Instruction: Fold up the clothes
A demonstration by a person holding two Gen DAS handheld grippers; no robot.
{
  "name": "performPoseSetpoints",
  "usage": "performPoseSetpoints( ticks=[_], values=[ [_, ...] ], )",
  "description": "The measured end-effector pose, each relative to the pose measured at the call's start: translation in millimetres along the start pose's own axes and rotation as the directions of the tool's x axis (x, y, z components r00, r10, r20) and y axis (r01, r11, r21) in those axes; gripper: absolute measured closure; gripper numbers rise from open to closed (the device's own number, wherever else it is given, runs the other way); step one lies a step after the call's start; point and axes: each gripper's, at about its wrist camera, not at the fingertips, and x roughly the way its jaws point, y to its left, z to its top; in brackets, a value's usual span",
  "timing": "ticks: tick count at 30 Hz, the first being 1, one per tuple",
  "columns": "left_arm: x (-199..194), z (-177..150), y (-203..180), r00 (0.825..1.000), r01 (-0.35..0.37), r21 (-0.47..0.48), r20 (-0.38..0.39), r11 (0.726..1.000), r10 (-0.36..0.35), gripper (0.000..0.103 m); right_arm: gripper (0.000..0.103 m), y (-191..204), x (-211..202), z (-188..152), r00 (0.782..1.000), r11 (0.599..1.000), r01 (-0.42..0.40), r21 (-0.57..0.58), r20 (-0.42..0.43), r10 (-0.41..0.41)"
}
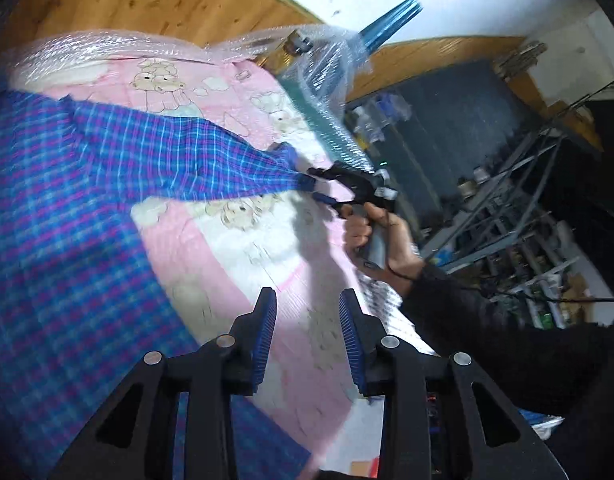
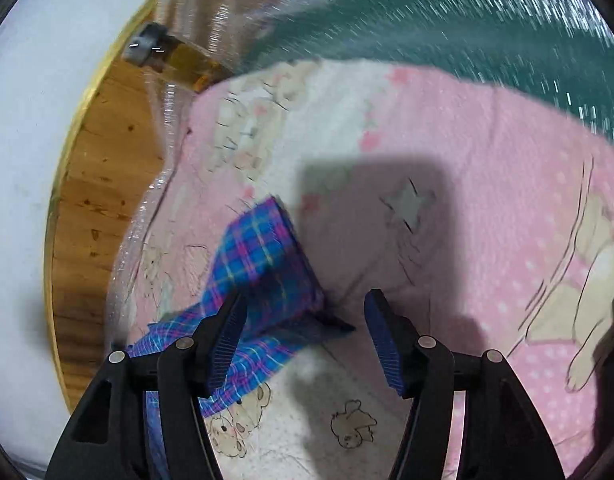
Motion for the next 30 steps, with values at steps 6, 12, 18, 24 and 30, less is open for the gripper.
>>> performPoseSetpoints(
  ticks=[6,12,18,24,30],
  values=[
    [44.5,30.7,18.6,1.000,-0.009,-0.119,-0.014,0.993,0.008,0.069,0.036,60.5,-6.2,-30.6,0.989,0.799,0.140,-0.585,0.039,-0.145],
    [89.6,70.6,39.2,0.998,0.054,-0.265,0.035,0.963,-0.047,0.069,0.088,83.8,48.2,-48.5,0.956,0.529,0.175,-0.830,0.015,-0.293],
    [127.0,107.8,40.5,0.994,0.091,-0.334,0.091,0.938,-0.064,0.058,0.097,104.3,-7.6,-69.6,0.987,0.575,0.086,-0.813,-0.010,-0.162],
    [157.8,115.6,50.6,0.998,0.047,-0.361,0.066,0.931,-0.025,0.053,0.052,57.9,-0.6,-53.9,0.973,0.790,-0.031,-0.612,-0.198,-0.116],
    [163.5,104.6,68.2,0.999,-0.023,-0.377,0.028,0.926,0.036,0.053,0.042,4.0,-12.6,7.6,0.974,0.954,-0.160,-0.255,-0.197,0.111]
  ],
)
